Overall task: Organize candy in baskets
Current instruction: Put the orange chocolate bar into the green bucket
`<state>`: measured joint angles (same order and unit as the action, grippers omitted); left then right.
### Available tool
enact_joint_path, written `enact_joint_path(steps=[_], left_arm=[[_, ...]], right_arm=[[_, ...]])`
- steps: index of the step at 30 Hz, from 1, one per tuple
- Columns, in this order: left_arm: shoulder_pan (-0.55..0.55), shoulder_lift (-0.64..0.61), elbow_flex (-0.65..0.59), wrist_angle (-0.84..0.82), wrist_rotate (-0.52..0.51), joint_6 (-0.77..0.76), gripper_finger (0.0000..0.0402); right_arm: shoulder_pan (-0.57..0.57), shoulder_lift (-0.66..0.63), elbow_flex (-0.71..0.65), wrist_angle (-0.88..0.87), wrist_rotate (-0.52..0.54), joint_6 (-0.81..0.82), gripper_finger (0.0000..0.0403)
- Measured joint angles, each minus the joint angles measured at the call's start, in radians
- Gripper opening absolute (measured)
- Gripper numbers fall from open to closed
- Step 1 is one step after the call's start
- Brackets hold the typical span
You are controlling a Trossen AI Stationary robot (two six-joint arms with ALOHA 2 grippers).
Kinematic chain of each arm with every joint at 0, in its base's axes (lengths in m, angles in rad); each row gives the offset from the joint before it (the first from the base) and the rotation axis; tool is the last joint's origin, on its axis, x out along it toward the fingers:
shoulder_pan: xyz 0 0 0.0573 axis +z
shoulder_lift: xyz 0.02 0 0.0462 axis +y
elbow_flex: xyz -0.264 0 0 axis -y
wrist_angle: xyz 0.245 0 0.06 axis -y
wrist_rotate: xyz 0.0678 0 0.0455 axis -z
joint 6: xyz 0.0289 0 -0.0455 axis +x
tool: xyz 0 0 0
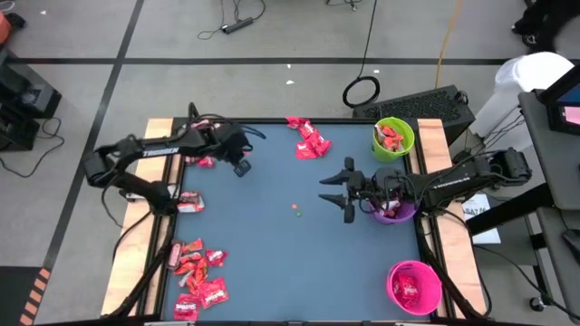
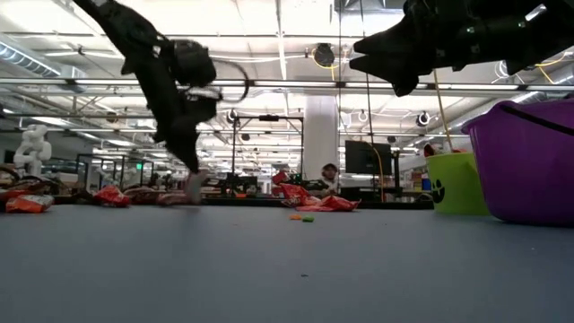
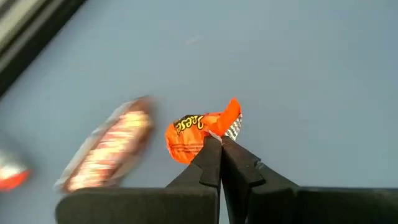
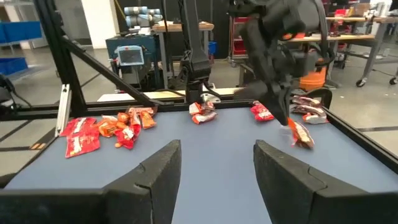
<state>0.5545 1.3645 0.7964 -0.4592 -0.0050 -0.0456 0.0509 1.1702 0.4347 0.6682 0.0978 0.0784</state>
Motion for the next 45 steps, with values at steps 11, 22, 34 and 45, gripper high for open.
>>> enact_joint_path(steps=[11,22,34,45], left_arm=[[-0.190,-0.142,0.008,0.172,0.274,-0.006,0.0006],[-0.436,-0.123,0.008,0.458,0.326,-0.024,0.0006],[-0.544,-0.058,0.007,0.609,0.224,-0.019,0.0006],[-0.544,-0.044,0.007,0.611,0.180,-0.020,0.0006]], right_arm=[[0.019,0.016,0.000,-0.004,0.004,-0.016,0.0274],[0.019,0.186,0.001,0.210,0.004,-0.088,0.0294],[0.031,0.411,0.196,0.236,0.001,-0.124,0.0294],[0.043,0.516,0.289,0.211,0.004,-0.185,0.0270]])
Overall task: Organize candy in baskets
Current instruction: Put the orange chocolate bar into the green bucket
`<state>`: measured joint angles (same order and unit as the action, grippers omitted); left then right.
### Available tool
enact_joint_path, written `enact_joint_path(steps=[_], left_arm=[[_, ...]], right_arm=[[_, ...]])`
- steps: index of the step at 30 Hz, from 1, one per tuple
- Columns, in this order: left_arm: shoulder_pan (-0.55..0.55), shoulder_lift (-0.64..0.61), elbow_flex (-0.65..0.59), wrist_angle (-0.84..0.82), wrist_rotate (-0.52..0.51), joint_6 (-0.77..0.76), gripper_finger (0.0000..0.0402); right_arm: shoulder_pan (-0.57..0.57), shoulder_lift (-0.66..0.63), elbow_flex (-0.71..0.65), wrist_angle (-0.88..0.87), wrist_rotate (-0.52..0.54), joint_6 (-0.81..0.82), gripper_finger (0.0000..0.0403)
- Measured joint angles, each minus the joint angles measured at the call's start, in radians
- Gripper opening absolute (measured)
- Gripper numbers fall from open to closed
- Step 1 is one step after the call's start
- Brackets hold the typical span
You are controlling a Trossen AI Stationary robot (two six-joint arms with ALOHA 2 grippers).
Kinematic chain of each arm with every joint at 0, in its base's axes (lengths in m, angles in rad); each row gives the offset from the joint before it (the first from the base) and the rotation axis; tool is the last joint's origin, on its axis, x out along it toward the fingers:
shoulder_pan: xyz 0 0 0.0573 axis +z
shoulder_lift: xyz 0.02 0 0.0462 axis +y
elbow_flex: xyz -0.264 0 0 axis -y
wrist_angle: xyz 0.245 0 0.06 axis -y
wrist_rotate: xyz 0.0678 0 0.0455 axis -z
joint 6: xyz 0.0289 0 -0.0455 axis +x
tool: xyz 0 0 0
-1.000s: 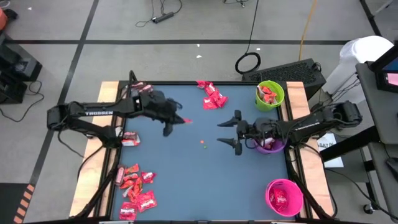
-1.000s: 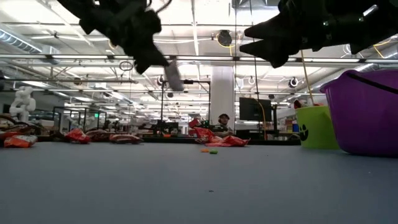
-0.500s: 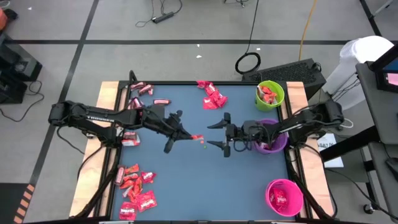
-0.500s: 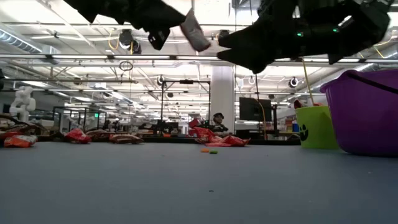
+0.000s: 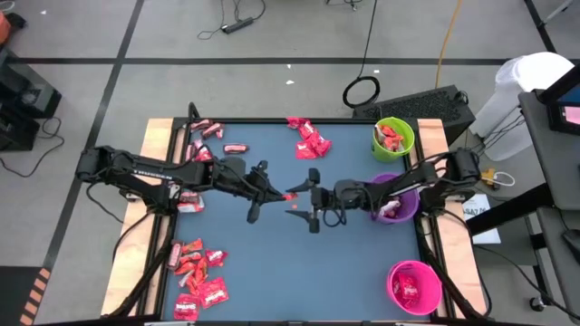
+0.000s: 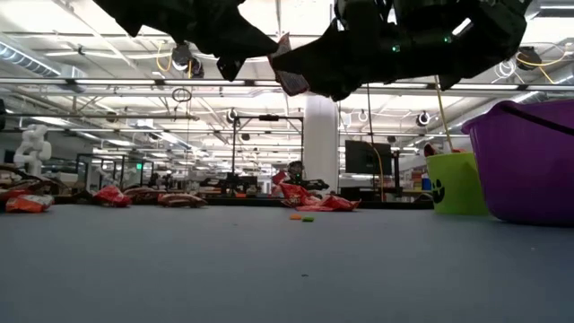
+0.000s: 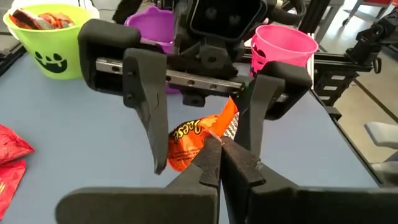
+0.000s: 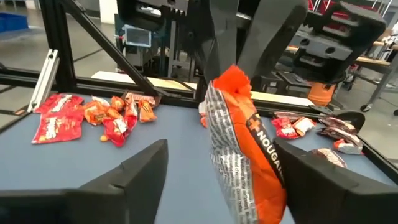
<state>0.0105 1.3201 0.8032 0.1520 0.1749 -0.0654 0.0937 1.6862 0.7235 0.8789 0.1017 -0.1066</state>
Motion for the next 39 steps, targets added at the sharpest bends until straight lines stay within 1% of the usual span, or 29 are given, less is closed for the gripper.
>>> enact_joint_path(steps=[3,11,14,17,19,22,25,28,32,34,39], left_arm=[[0.000,0.000,0.000,0.000,0.000,0.000,0.0006],[0.000,0.000,0.000,0.021,0.000,-0.006,0.0006],[0.000,0.000,0.000,0.022,0.000,-0.006,0.0006],[0.000,0.000,0.000,0.023,0.000,-0.006,0.0009],[0.000,0.000,0.000,0.026,-0.001,-0.006,0.0021],[0.004,0.000,0.000,0.024,-0.001,-0.002,0.0053],[0.013,0.000,0.000,-0.049,-0.001,0.025,0.0086],[0.016,0.000,-0.001,-0.150,-0.011,0.046,0.0105],[0.000,0.000,-0.046,-0.158,-0.081,0.045,0.0109],[-0.013,0.000,-0.082,-0.120,-0.106,0.045,0.0109],[-0.043,0.000,-0.180,0.055,-0.121,0.042,0.0109]], right_arm=[[0.000,-0.003,0.001,0.000,0.000,-0.007,0.0224],[0.000,-0.005,0.001,-0.015,0.000,-0.010,0.0058],[0.000,-0.005,0.001,-0.017,0.000,-0.010,0.0020],[0.000,-0.005,0.001,-0.018,0.000,-0.010,0.0013],[0.000,-0.005,0.001,-0.022,0.000,-0.010,0.0024],[0.000,-0.005,0.001,-0.030,0.000,-0.010,0.0044],[0.000,-0.020,0.001,-0.073,0.003,-0.008,0.0049],[0.000,-0.064,0.001,-0.159,0.023,0.010,0.0044],[0.000,-0.164,0.001,-0.321,0.102,0.017,0.0034],[-0.002,-0.223,0.001,-0.421,0.145,0.028,0.0033],[-0.038,-0.374,0.001,-0.648,0.265,0.090,0.0038]])
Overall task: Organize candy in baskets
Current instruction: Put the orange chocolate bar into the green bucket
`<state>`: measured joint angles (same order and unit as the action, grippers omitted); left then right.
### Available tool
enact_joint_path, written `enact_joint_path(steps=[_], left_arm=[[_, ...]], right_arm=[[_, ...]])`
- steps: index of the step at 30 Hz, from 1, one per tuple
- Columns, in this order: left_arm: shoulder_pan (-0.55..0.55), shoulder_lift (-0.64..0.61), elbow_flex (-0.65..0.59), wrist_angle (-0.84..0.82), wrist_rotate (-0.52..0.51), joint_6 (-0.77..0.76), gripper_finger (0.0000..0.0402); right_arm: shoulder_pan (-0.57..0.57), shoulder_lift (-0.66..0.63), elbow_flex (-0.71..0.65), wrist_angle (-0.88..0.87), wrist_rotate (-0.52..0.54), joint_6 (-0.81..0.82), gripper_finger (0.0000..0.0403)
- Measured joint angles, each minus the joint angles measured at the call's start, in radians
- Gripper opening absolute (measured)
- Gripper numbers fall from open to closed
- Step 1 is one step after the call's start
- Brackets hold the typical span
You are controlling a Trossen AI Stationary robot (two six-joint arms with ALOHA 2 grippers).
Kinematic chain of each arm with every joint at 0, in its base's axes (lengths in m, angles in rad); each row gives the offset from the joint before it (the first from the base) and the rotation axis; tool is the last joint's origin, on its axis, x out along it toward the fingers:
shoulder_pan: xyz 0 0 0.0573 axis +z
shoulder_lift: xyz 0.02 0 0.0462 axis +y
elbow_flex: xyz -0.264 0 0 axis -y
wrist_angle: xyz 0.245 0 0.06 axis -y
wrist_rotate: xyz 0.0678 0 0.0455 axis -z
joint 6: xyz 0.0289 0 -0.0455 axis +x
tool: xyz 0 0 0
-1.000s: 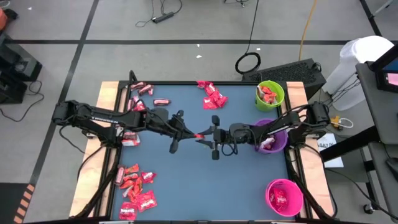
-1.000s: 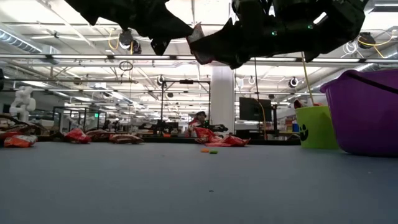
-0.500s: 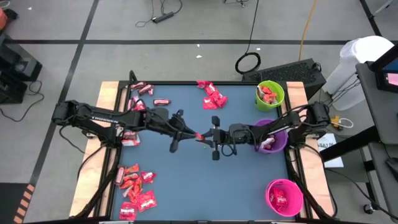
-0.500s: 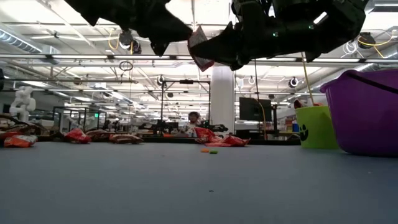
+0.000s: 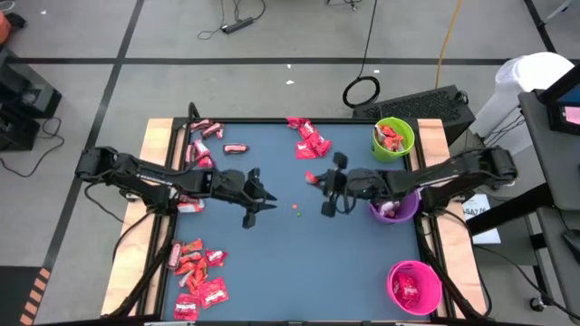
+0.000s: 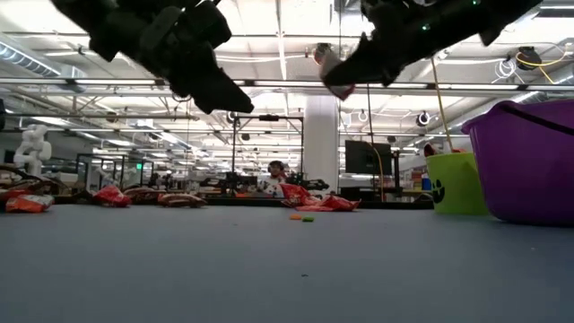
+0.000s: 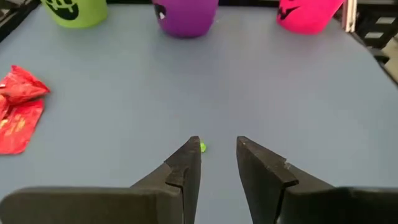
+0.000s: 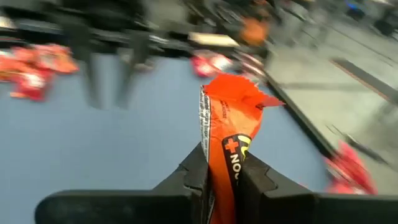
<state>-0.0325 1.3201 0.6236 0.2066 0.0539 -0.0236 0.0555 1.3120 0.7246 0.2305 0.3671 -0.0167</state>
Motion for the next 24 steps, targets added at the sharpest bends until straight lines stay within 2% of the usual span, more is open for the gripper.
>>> enact_joint_path(steps=[5,13,17,24], left_arm=[[-0.016,0.000,-0.064,0.121,-0.006,-0.048,0.0109],[-0.022,0.000,-0.074,0.131,-0.011,-0.050,0.0109],[-0.022,0.000,-0.074,0.129,-0.035,-0.050,0.0109],[-0.022,0.000,-0.074,0.128,-0.067,-0.050,0.0109]], right_arm=[[-0.085,-0.143,0.000,-0.225,0.085,0.070,0.0040],[-0.312,-0.308,0.000,-0.570,0.192,0.149,0.0040],[-0.446,-0.345,0.000,-0.711,0.240,0.174,0.0040],[-0.658,-0.322,0.033,-0.845,0.230,0.190,0.0041]])
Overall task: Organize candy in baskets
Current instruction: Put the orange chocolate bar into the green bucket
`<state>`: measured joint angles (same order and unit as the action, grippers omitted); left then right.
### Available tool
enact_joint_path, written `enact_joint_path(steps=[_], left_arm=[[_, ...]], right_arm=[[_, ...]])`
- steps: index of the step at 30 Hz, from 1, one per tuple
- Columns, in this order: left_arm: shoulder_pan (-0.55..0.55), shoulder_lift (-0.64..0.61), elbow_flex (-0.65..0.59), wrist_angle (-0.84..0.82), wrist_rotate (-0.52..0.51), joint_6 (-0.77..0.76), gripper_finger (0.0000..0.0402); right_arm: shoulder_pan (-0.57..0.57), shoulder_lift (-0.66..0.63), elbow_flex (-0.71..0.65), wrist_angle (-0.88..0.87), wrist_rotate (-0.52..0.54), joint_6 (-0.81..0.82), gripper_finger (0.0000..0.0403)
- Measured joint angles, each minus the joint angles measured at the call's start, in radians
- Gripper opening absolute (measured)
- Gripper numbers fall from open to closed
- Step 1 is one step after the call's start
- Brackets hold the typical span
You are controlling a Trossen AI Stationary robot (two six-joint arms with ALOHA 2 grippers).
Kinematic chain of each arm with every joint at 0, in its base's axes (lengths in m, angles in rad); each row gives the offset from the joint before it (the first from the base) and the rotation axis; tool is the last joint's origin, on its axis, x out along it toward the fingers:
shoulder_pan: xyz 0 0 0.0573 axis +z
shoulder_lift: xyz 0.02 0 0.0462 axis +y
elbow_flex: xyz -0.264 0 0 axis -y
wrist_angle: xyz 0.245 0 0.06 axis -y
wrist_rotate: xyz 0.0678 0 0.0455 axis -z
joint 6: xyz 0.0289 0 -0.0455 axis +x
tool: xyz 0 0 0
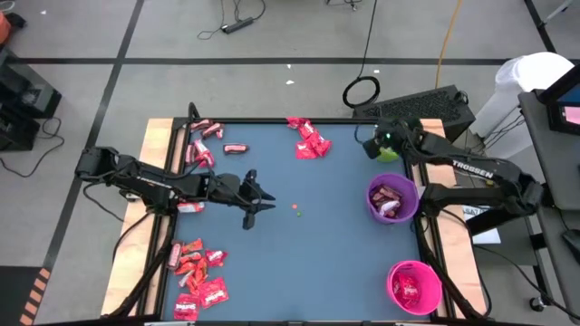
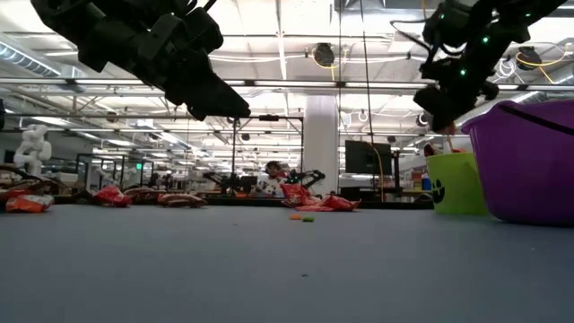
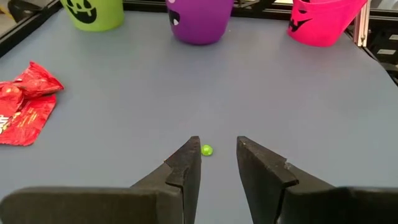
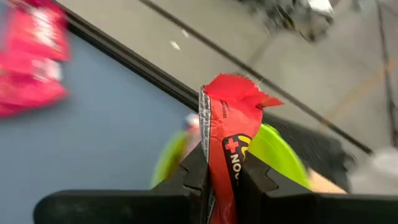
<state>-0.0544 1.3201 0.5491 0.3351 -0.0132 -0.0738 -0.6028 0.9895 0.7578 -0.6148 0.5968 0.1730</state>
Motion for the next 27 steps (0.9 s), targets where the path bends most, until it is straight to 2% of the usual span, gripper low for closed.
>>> enact_joint_path(steps=[7,11,15,27], left_arm=[[0.000,0.000,0.000,0.000,0.000,0.000,0.0109],[0.000,0.000,0.000,-0.005,0.000,-0.001,0.0109],[0.000,0.000,0.000,-0.019,0.000,-0.003,0.0109],[0.000,0.000,0.000,-0.023,0.000,0.001,0.0109]], right_arm=[[-0.136,0.098,0.155,-0.243,-0.020,0.050,0.0041],[-0.200,0.158,0.175,-0.293,-0.079,0.052,0.0041],[-0.241,0.218,0.174,-0.338,-0.075,0.052,0.0051],[-0.220,0.237,0.246,-0.380,-0.079,0.028,0.0199]])
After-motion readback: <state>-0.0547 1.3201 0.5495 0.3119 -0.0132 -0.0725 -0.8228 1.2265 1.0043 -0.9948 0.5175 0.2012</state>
